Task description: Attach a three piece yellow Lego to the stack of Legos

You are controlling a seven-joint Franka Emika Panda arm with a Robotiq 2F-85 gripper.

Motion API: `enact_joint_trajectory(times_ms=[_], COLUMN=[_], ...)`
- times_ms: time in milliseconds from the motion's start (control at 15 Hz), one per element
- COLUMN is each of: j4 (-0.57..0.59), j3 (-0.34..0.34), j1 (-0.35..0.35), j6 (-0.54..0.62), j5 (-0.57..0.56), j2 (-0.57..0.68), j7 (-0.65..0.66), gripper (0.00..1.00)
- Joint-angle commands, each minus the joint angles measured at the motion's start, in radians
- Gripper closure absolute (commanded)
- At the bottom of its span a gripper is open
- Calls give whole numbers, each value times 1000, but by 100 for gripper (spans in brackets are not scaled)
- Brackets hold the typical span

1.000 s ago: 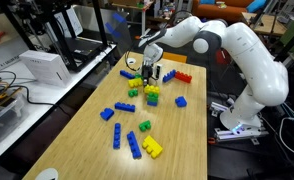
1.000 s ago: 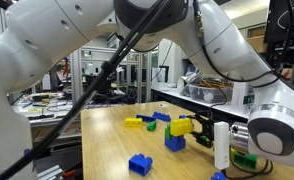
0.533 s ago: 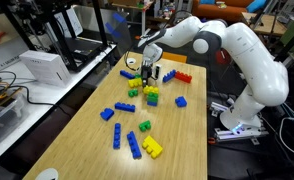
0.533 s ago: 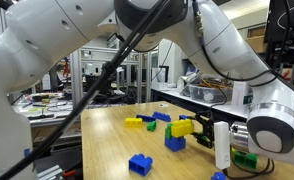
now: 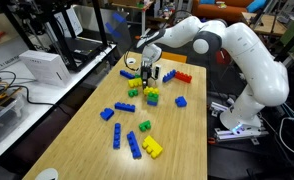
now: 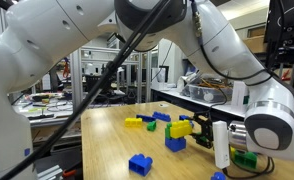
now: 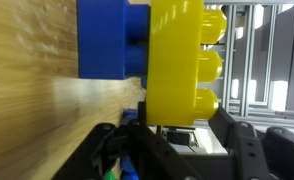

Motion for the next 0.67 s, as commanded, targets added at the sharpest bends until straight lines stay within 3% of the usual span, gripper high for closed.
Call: enact_joint_trajectory(times_ms=[0, 400, 533, 600], j4=[-26, -27, -26, -26], j3=[-9, -2, -2, -2], j1=[23, 16, 13, 13], j6=[67, 76, 74, 73], j5=[-41, -47, -43, -43], j2=[6, 1, 0, -1], j7=[-43, -46, -41, -40], gripper=[61, 61, 11, 10])
